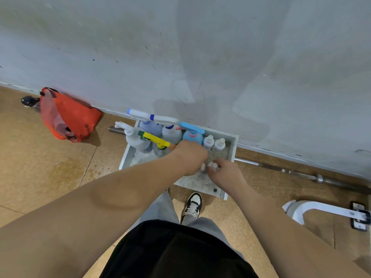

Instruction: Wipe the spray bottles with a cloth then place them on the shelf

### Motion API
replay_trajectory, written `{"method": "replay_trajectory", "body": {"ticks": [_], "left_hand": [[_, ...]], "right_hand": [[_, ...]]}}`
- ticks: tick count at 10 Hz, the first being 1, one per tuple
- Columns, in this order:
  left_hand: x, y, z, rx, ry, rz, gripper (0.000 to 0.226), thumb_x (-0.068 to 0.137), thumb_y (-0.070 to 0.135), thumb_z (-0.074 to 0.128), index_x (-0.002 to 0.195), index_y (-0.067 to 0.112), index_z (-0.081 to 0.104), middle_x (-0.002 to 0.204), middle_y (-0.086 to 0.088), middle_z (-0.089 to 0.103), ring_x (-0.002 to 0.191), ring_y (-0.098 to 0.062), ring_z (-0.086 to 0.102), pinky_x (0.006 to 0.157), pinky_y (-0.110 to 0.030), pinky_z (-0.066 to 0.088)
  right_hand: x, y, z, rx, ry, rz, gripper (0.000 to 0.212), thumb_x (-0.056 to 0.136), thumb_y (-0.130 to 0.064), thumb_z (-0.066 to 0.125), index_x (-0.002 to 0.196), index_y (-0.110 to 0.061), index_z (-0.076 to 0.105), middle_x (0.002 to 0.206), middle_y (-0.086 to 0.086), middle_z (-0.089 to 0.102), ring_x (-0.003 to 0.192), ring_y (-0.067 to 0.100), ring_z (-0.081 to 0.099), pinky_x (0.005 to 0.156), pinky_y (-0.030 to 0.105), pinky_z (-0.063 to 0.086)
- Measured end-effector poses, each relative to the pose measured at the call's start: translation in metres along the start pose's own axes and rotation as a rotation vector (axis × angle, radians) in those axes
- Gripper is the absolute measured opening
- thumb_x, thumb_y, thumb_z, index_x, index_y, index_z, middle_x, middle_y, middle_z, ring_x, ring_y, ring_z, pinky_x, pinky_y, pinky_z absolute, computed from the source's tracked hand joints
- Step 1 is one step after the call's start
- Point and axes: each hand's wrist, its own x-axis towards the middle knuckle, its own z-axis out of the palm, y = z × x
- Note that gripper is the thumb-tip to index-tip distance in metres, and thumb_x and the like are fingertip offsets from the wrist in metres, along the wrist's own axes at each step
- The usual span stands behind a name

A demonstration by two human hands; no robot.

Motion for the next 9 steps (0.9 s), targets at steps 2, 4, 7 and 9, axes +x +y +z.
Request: {"method": "replay_trajectory", "body": {"ticks": [2,4,7,9], "left_hand": [[-0.018,-0.017,-0.013,-0.125,0.045,0.036,0.006,0.095,0.028,0.061,0.100,0.029,0.065,0.095,-0.002,0.064,0.092,-0.027,0.064,0.064,-0.035,0.041],[-0.035,-0.027,-0.004,-0.072,0.175,-0.008,0.027,0.099,0.033,0.053,0.116,0.021,0.070,0.115,-0.002,0.068,0.118,-0.027,0.054,0.104,-0.040,0.040],[-0.037,-0.029,0.022,-0.108,0.334,-0.008,0.030,0.098,0.033,0.057,0.122,0.023,0.071,0.129,-0.003,0.065,0.131,-0.028,0.051,0.124,-0.045,0.023],[-0.054,-0.035,0.029,-0.256,0.412,-0.011,0.034,0.100,0.033,0.055,0.128,0.019,0.066,0.142,-0.006,0.057,0.127,-0.030,0.053,0.112,-0.041,0.037]], "right_hand": [[-0.003,0.009,-0.007,0.023,-0.017,-0.019,0.043,0.098,-0.018,0.056,0.140,-0.023,0.061,0.132,0.008,0.066,0.121,0.029,0.061,0.089,0.030,0.046],[-0.004,0.009,-0.002,-0.001,-0.052,-0.008,0.044,0.101,-0.015,0.052,0.144,-0.023,0.057,0.136,0.010,0.064,0.121,0.030,0.060,0.086,0.028,0.046],[-0.004,0.004,-0.003,-0.095,-0.057,-0.014,0.049,0.102,-0.021,0.051,0.151,-0.027,0.049,0.143,0.008,0.061,0.118,0.028,0.064,0.091,0.035,0.056],[-0.010,-0.010,-0.016,-0.202,-0.060,0.011,0.061,0.101,-0.030,0.055,0.159,-0.024,0.036,0.153,0.007,0.052,0.137,0.027,0.053,0.104,0.038,0.049]]}}
